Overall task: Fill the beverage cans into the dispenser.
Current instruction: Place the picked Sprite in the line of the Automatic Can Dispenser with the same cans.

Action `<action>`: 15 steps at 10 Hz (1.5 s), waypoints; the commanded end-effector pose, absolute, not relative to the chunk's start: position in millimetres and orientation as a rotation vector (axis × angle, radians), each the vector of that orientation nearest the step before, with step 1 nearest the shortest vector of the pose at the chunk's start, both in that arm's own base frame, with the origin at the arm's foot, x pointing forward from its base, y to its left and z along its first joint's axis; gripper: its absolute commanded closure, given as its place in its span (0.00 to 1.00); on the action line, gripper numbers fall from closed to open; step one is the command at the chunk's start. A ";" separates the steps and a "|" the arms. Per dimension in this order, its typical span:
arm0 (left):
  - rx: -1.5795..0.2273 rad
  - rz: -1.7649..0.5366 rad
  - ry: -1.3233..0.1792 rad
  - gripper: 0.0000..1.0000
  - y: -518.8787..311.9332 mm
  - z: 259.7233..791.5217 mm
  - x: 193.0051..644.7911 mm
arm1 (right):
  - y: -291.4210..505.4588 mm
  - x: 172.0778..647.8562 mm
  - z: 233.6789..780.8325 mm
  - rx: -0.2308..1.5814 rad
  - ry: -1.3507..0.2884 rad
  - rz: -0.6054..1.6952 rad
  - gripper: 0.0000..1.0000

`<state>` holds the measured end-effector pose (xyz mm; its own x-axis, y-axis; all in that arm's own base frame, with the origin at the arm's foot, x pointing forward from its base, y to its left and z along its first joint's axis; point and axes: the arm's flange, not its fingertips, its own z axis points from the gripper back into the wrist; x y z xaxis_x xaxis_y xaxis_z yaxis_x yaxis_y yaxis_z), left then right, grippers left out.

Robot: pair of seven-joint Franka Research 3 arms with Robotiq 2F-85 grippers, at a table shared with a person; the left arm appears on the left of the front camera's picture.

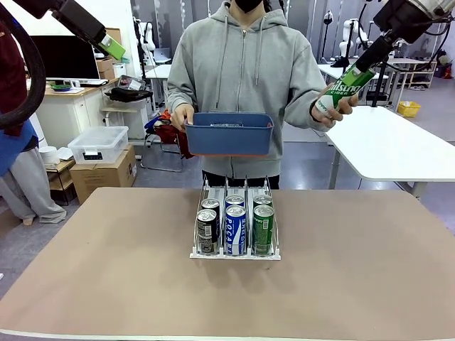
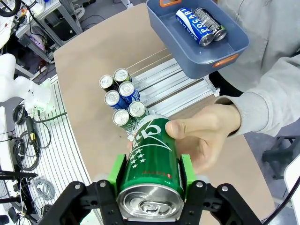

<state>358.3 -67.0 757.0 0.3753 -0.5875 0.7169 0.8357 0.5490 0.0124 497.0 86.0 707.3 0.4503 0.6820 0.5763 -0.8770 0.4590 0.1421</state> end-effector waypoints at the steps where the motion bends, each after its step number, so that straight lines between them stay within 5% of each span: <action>1: -0.384 -0.939 -0.738 0.00 -66.8 757.1 358.1 | 86.6 496.4 708.5 0.459 -0.483 1.008 1.00; 15: -0.384 -0.939 -0.738 0.00 -66.8 757.1 358.1 | 86.6 496.4 708.5 0.459 -0.483 1.008 1.00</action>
<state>358.3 -67.0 757.0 0.3753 -0.5875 0.7169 0.8357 0.5490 0.0124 497.3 86.0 706.6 0.4510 0.6823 0.5754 -0.8769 0.4590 0.1431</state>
